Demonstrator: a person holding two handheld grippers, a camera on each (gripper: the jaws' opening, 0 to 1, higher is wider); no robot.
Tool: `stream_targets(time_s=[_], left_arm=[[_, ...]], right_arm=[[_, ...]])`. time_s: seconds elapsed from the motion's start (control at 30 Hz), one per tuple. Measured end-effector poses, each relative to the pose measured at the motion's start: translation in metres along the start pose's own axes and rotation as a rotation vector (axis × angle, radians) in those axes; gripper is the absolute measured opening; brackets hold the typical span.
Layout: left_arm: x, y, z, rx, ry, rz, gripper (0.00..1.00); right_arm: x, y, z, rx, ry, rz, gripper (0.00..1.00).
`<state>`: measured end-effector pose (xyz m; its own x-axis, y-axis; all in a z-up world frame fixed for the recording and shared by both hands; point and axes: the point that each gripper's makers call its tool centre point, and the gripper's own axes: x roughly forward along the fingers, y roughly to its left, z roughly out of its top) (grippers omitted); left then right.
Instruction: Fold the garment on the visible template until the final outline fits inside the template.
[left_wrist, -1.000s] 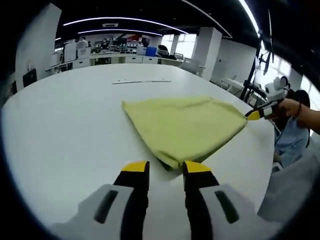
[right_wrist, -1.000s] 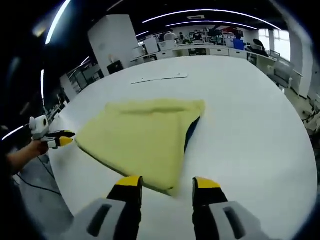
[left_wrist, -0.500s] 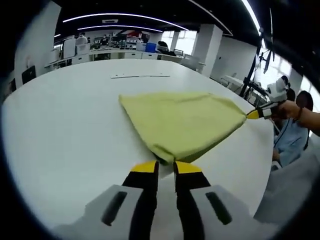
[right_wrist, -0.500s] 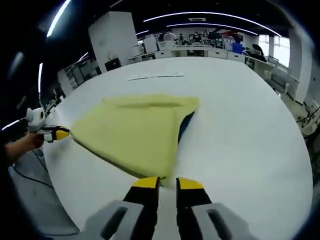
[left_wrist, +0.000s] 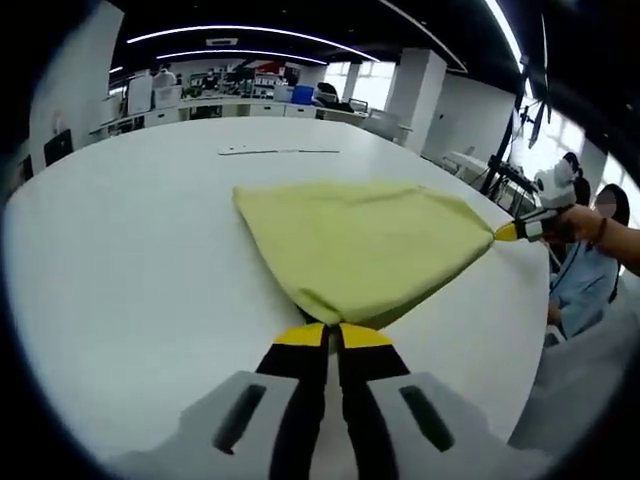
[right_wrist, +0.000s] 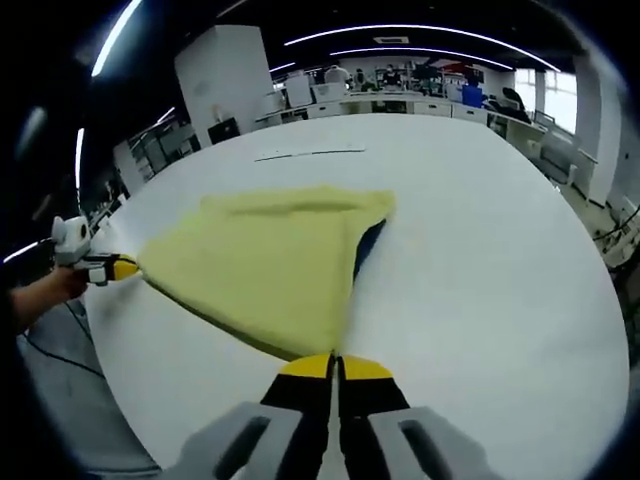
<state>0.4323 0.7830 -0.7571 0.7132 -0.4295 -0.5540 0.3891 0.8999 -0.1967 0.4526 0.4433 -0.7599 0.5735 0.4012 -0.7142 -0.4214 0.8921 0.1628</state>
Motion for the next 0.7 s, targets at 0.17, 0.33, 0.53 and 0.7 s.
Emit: stream_targets(time_s=[0.17, 0.33, 0.53, 0.7], left_arm=[[-0.002, 0.002, 0.002, 0.010, 0.002, -0.001, 0.00], [-0.007, 0.010, 0.006, 0.018, -0.003, 0.017, 0.00], [-0.011, 0.016, 0.001, 0.027, 0.016, 0.026, 0.00], [-0.012, 0.012, -0.004, 0.100, 0.046, 0.022, 0.00]], right_arm=[[-0.001, -0.001, 0.001, -0.013, 0.001, 0.002, 0.00], [-0.004, -0.004, 0.002, -0.030, -0.002, -0.006, 0.00], [-0.005, -0.006, 0.003, -0.008, -0.020, 0.014, 0.00], [-0.009, -0.005, 0.004, 0.015, -0.043, 0.067, 0.00]])
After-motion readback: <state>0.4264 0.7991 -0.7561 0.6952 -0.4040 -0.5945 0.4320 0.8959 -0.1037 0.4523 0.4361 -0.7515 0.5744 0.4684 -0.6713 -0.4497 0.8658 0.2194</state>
